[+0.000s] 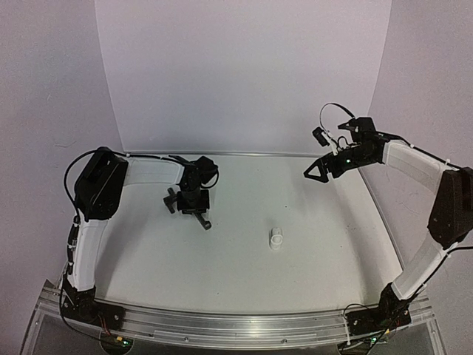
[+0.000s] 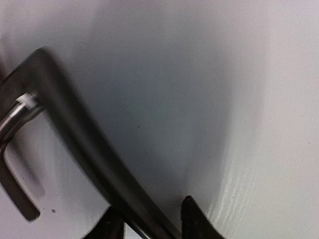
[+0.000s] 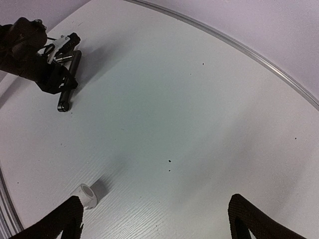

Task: Install the water faucets

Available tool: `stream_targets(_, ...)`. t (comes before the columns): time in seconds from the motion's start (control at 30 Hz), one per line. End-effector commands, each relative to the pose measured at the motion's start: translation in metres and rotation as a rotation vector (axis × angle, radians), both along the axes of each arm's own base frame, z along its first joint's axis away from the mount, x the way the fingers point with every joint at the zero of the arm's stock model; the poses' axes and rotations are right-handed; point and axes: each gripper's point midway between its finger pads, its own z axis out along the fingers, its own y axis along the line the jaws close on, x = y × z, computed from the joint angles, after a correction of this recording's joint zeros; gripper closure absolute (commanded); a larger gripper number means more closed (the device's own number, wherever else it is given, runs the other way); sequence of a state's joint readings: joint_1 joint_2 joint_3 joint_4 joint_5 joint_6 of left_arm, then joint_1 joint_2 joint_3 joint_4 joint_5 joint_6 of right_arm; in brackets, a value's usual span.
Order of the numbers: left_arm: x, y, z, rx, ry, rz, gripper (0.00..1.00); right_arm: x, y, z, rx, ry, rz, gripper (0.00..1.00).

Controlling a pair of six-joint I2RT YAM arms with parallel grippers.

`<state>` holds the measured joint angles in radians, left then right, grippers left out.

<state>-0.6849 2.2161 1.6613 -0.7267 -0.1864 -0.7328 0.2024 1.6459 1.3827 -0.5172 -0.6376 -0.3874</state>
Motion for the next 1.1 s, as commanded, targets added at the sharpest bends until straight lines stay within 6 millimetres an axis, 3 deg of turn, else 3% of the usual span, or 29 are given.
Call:
stream_targets(0.0, -0.004, -0.011, 0.000, 0.067, -0.003, -0.103, 0.73, 0.005, 0.003, 0.023, 0.032, -0.040, -0.001, 0.02)
stream_targets(0.23, -0.014, -0.011, 0.018, 0.105, -0.041, -0.178, 0.99, 0.003, 0.008, 0.028, 0.072, -0.022, 0.009, 0.02)
stream_targets(0.57, -0.032, -0.023, 0.077, 0.154, -0.250, -0.359, 1.00, 0.002, 0.026, 0.039, 0.198, 0.048, 0.051, 0.02)
stream_targets(0.87, -0.063, -0.055, 0.138, 0.143, -0.529, -0.542, 1.00, 0.000, 0.043, 0.058, 0.362, 0.140, 0.074, 0.02)
stream_targets(1.07, -0.093, -0.087, 0.174, 0.136, -0.747, -0.695, 1.00, -0.004, 0.061, 0.061, 0.478, 0.271, 0.108, 0.02)
